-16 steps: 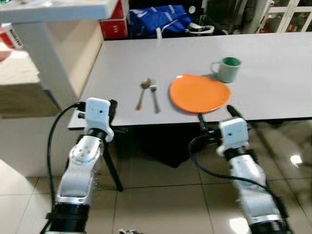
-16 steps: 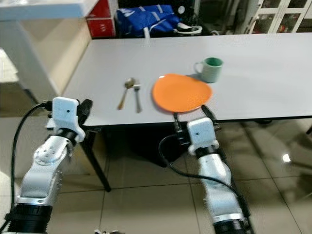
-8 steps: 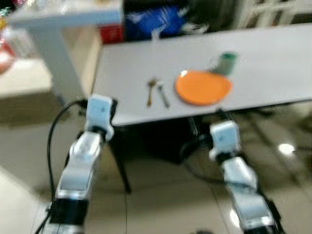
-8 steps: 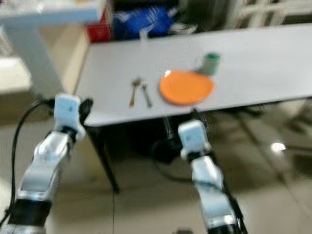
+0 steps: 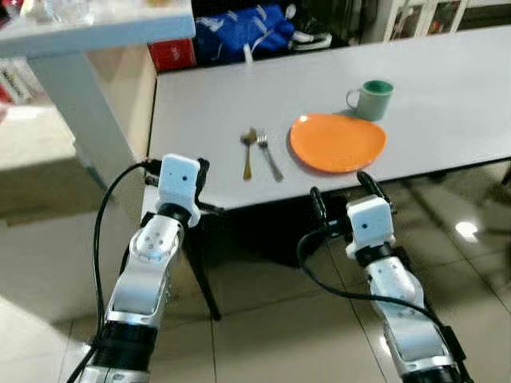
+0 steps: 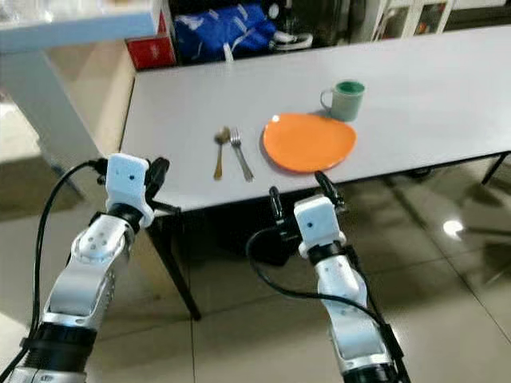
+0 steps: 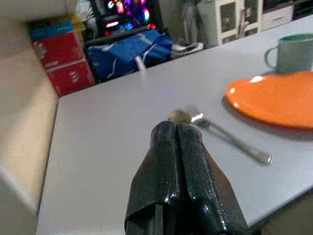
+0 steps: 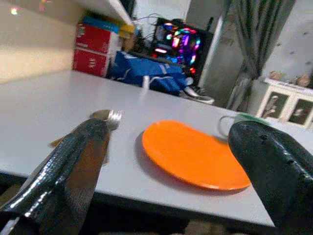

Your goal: Setting the table

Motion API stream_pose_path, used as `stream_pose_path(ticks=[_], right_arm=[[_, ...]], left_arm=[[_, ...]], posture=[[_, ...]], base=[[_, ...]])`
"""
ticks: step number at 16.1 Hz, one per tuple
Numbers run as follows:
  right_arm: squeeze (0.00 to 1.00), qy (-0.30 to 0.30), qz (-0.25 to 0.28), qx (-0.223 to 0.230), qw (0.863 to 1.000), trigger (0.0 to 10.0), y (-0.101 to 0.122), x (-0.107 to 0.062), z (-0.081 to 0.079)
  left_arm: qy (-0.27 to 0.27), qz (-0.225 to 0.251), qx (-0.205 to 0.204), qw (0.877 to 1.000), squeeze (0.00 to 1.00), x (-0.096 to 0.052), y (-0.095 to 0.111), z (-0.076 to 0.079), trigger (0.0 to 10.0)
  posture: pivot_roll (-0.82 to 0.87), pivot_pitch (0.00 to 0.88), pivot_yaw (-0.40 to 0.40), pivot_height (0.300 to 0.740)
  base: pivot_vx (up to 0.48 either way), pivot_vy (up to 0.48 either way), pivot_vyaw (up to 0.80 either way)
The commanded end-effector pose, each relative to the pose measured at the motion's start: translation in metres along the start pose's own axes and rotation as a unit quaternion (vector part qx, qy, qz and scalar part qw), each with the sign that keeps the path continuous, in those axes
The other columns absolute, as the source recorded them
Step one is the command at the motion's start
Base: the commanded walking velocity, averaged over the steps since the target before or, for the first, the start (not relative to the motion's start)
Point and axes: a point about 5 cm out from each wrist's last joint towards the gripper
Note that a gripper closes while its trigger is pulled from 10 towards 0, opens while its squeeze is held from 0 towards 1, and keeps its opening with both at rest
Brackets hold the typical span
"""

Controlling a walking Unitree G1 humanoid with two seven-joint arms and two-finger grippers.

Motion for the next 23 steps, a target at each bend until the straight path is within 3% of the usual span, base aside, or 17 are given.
stream_pose_path(ticks=[1, 10, 15, 19, 23], right_arm=[[0.00, -0.004, 0.012, -0.010, 1.000, 10.0, 0.004, 0.003, 0.002], [0.00, -0.006, 0.014, -0.002, 1.000, 10.0, 0.006, 0.004, -0.002], [0.00, -0.031, 0.047, -0.018, 0.998, 10.0, 0.023, 0.003, 0.005], [0.00, -0.055, 0.058, -0.022, 0.997, 10.0, 0.037, -0.008, 0.014], [0.00, -0.060, 0.045, -0.019, 0.997, 10.0, 0.038, -0.014, 0.014]], left_arm=[[-0.010, -0.003, -0.001, 1.000, 0.00, 0.002, 0.002, 0.004, 10.0], [-0.052, -0.002, 0.015, 0.999, 0.00, 0.006, 0.003, 0.016, 10.0], [-0.061, -0.009, 0.039, 0.997, 0.00, 0.011, 0.007, 0.011, 10.0], [-0.071, -0.124, 0.054, 0.988, 0.00, 0.022, -0.004, -0.001, 10.0], [-0.063, -0.189, 0.077, 0.977, 0.00, 0.012, -0.004, -0.011, 10.0]], posture=[[-0.17, 0.000, 0.107, 0.740], [-0.17, 0.000, 0.116, 0.740], [-0.19, 0.000, 0.129, 0.740], [-0.22, 0.000, 0.175, 0.740], [-0.21, 0.010, 0.182, 0.740]], base=[[0.454, 0.000, 0.00], [0.469, 0.000, -0.41], [0.000, 0.000, 0.00], [0.000, 0.000, 0.00], [0.000, 0.000, 0.00]])
Point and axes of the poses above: a point about 5 cm out from each wrist's last joint towards the gripper, its own x axis pointing out of the wrist towards the gripper, its own y axis along the axis of the wrist's last joint, z = x × y, and after that the axes turned 15 degrees about -x, right-handed
